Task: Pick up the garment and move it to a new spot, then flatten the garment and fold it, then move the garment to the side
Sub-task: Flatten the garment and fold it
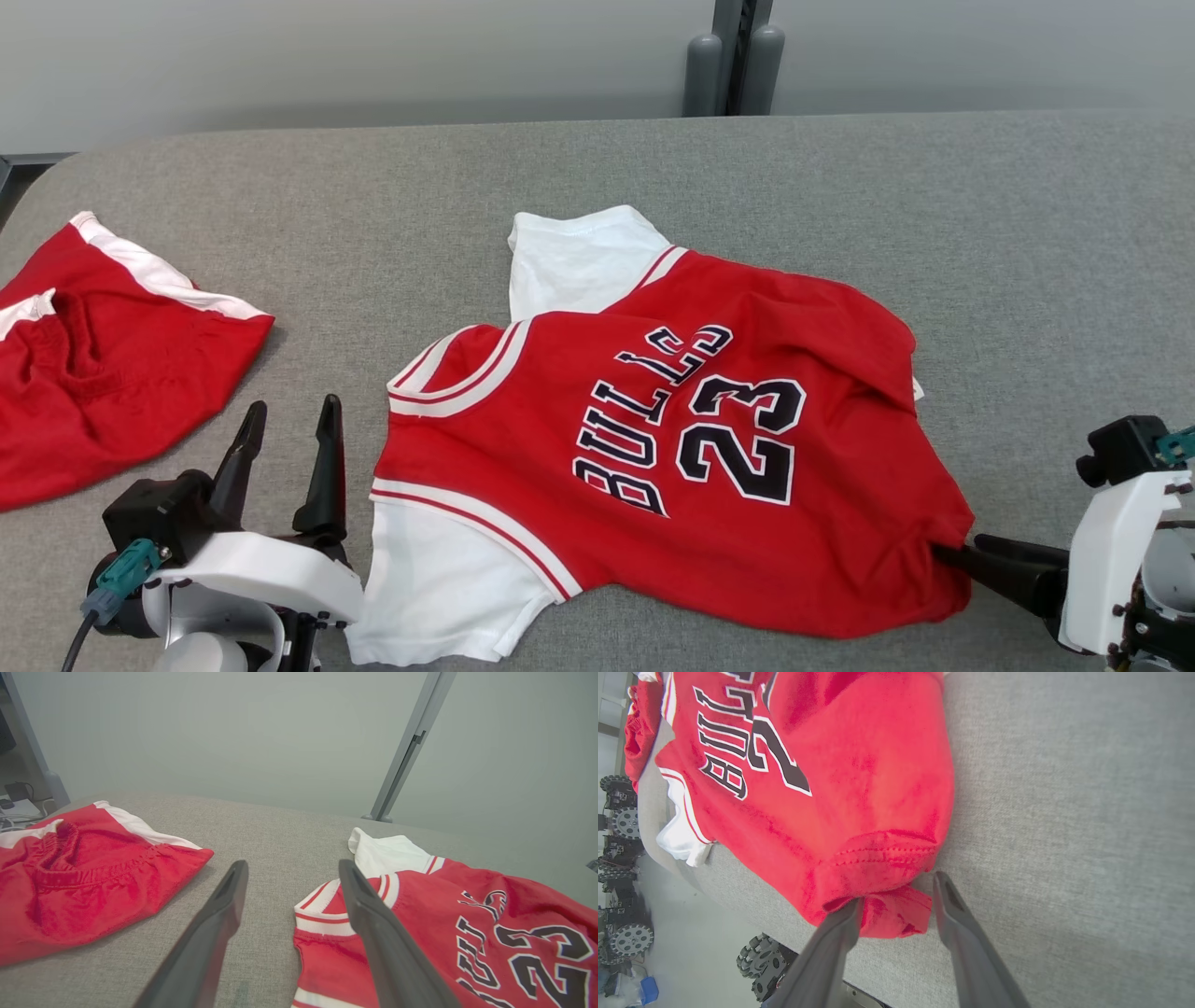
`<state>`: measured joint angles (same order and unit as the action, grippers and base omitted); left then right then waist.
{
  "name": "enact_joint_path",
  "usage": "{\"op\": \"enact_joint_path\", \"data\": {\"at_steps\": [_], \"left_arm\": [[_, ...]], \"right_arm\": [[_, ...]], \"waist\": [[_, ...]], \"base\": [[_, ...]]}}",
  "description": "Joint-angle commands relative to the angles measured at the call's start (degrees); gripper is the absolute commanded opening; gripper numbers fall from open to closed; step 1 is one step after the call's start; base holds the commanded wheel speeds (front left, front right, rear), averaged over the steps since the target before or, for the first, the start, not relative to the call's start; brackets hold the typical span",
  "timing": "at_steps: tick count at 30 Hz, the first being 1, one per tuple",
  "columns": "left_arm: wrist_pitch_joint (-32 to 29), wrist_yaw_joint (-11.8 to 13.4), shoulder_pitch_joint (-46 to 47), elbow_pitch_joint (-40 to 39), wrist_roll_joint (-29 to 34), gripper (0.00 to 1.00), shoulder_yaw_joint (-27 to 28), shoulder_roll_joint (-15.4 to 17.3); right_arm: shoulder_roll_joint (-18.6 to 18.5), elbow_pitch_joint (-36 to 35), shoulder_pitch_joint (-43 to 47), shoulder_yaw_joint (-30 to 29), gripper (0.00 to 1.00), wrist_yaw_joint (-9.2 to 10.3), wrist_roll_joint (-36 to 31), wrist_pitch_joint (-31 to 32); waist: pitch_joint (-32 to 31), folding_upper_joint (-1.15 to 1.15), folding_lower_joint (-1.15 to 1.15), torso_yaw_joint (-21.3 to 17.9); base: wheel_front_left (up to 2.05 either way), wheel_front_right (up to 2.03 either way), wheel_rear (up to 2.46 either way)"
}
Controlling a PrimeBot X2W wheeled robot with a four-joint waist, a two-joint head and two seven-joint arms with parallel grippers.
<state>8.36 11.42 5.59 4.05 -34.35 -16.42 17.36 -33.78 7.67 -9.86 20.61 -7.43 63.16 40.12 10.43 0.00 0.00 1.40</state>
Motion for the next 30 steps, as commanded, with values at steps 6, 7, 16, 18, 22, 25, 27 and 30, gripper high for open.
{"op": "enact_joint_path", "data": {"at_steps": [6,7,16,18,22,25,27,30], "left_arm": [[0.4,0.6,-0.9,0.1,-0.5,1.00,0.4,0.5],[0.5,0.6,-1.1,0.0,-0.6,1.00,0.4,0.5],[0.6,1.0,-1.5,-1.0,-0.8,1.00,0.6,1.1],[0.9,1.1,-1.3,-1.3,-0.5,1.00,0.6,1.2],[1.5,1.2,-1.0,-1.8,-0.3,1.00,0.8,1.3],[2.3,1.4,-1.0,-2.4,0.0,1.00,1.1,1.2],[3.3,1.4,-1.2,-2.9,0.2,1.00,1.5,1.2],[4.5,1.4,-1.6,-3.6,0.5,1.00,1.9,1.1]], "right_arm": [[-0.8,-4.3,3.6,-5.7,1.00,-0.11,-0.6,-3.4],[-0.8,-5.4,4.4,-6.8,1.00,-0.11,-0.7,-4.1],[2.5,-15.9,7.8,-15.7,1.00,-0.12,-8.3,-14.9],[4.2,-17.1,6.9,-16.4,1.00,-0.12,-12.2,-19.2],[7.8,-17.3,5.8,-15.8,1.00,-0.12,-17.0,-26.4],[10.8,-16.8,4.9,-14.7,1.00,-0.11,-20.4,-33.3],[13.3,-15.6,4.0,-13.6,1.00,-0.12,-23.4,-40.5],[15.0,-13.7,3.6,-13.2,1.00,-0.11,-27.0,-47.2]], "waist": [[-1.6,0.00,0.00,-0.8],[-1.9,0.00,0.00,-1.1],[-2.9,0.00,0.00,-2.7],[-2.8,0.00,0.00,-2.8],[-2.9,0.00,0.00,-2.9],[-2.9,0.00,0.00,-2.8],[-3.2,0.00,0.00,-2.7],[-3.6,0.00,0.00,-2.5]], "base": [[0.00,0.00,0.00],[0.00,0.00,0.00],[0.00,0.00,0.00],[0.00,0.00,0.00],[0.00,0.00,0.00],[0.00,0.00,0.00],[0.00,0.00,0.00],[0.00,0.00,0.00]]}}
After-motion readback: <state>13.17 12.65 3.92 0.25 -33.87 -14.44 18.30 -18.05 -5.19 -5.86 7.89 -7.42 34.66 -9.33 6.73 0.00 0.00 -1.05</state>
